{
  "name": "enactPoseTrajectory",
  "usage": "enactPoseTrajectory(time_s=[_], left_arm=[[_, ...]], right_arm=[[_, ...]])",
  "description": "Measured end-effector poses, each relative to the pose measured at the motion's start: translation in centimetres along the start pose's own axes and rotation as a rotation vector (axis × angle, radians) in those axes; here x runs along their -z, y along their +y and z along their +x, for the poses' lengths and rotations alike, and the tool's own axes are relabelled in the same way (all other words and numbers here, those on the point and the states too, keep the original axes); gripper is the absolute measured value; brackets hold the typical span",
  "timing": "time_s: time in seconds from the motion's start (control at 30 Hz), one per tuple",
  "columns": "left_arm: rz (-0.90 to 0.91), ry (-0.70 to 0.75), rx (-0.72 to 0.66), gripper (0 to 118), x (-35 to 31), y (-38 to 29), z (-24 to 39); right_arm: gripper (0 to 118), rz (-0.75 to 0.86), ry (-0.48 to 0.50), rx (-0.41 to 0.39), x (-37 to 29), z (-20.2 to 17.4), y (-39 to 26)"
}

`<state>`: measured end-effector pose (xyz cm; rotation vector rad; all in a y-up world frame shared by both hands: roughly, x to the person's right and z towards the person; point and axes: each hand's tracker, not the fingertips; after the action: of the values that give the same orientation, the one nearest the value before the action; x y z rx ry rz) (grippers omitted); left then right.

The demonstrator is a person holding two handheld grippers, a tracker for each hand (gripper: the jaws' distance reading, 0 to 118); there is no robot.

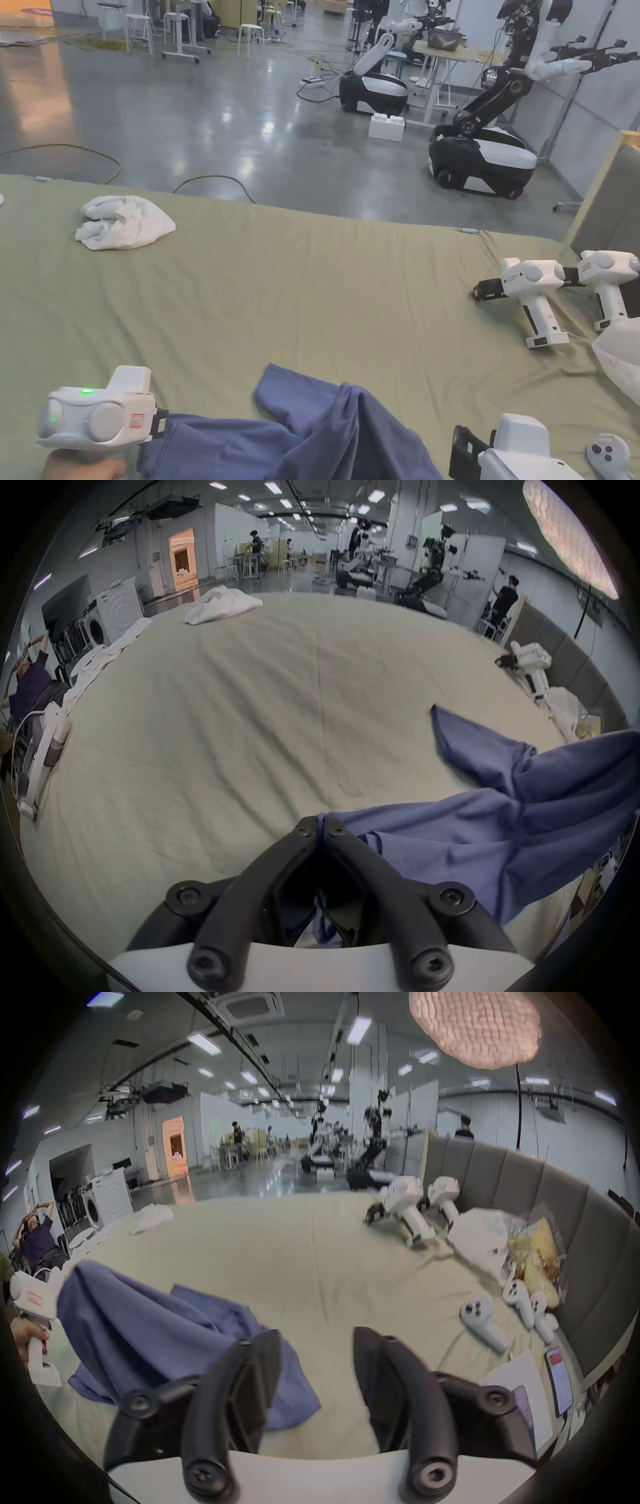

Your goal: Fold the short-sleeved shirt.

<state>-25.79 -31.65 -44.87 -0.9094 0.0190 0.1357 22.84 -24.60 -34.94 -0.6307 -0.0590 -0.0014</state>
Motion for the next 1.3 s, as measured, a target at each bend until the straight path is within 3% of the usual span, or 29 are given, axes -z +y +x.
enactPoseTrajectory(time_s=[0.17,0.2,0.3,0.33,0.4,0.43,0.53,0.7,1.0,1.3], left_arm=[[0.101,-0.046,-0.024,0,0.1,0.5,0.4],[0.146,-0.047,-0.027,0,-4.8,-0.8,1.6],[0.165,-0.058,-0.038,0,-4.8,-1.0,1.9],[0.169,-0.057,-0.039,0,-7.7,-3.4,1.8],[0.172,-0.053,-0.037,0,-8.2,-4.4,1.7],[0.170,-0.051,-0.039,0,-8.3,-4.7,1.6],[0.181,-0.050,-0.060,0,-9.6,-4.5,2.2],[0.239,-0.062,-0.065,0,-8.9,-2.4,-1.4],[0.452,0.009,0.013,0,-17.4,3.8,-0.6],[0.590,0.059,0.000,0,-23.8,11.2,-3.6]], right_arm=[[58,-0.231,0.027,0.051,4.9,0.9,-2.8],[58,-0.272,0.042,0.066,5.8,0.7,-3.4],[57,-0.333,0.130,0.107,7.8,0.2,-5.1],[54,-0.351,0.159,0.114,8.3,-0.2,-5.5],[32,-0.353,0.173,0.116,8.8,-0.8,-6.0],[5,-0.349,0.188,0.112,8.8,-1.1,-6.1],[4,-0.307,0.156,0.010,8.0,-1.9,-5.8],[4,-0.144,0.091,-0.020,4.7,-0.7,-3.1],[4,0.154,0.031,-0.066,-3.4,2.9,7.6],[3,0.276,-0.019,-0.095,-6.7,4.7,16.0]])
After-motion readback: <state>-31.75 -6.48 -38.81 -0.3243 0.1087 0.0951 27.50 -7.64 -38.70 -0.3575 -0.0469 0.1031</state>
